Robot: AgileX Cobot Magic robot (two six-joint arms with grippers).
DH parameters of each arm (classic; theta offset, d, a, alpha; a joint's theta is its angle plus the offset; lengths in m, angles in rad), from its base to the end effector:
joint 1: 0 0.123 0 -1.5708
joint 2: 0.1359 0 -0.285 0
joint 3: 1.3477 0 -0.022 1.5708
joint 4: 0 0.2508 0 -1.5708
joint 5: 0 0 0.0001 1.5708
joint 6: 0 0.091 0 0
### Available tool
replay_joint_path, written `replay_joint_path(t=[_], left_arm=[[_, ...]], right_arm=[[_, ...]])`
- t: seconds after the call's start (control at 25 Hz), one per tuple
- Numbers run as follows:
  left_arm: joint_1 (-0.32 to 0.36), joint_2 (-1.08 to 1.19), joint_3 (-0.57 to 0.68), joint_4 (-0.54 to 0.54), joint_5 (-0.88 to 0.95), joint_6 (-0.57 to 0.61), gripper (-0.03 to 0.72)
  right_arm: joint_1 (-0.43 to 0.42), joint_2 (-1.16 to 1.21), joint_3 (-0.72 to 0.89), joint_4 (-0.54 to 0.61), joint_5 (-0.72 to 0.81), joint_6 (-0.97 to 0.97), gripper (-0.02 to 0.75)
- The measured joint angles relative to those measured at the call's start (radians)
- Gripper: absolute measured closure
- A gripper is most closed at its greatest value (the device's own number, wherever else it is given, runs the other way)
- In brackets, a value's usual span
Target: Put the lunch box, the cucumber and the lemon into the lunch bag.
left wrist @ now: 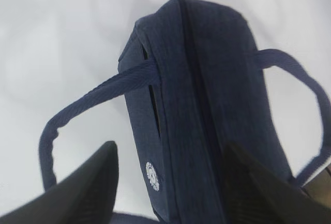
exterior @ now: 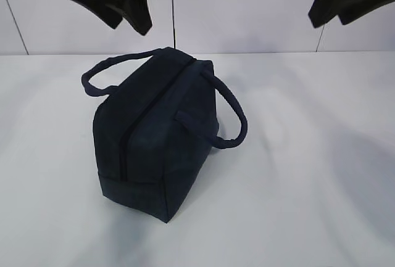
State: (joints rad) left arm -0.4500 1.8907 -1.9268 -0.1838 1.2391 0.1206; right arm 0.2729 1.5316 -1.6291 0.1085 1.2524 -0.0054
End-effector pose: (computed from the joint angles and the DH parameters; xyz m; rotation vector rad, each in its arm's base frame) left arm 0.3636 -0.1931 0.3512 0.7350 2.6005 -0.3534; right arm 0.2996 0.0936 0.3951 -0.3575 2.6238 0.2376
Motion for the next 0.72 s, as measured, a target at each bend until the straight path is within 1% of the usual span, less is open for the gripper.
replay_joint_path(t=[0.08, 0.4, 0.6, 0.72], left_arm=[[0.0, -0.063, 0.03, 0.0, 0.0, -0.001, 0.26], [0.0, -0.366, 0.232, 0.026, 0.008, -0.001, 0.268], [0.0, -0.563, 0.334, 0.039, 0.014, -0.001, 0.344], [0.0, -0.676, 0.391, 0.043, 0.019, -0.002, 0.363]], right_arm=[[0.0, -0.058, 0.029, -0.002, 0.0, -0.002, 0.39], [0.0, -0.279, 0.195, 0.009, 0.002, -0.002, 0.39], [0.0, -0.404, 0.309, 0.023, 0.002, -0.008, 0.39], [0.0, -0.485, 0.375, 0.023, 0.002, -0.012, 0.39]])
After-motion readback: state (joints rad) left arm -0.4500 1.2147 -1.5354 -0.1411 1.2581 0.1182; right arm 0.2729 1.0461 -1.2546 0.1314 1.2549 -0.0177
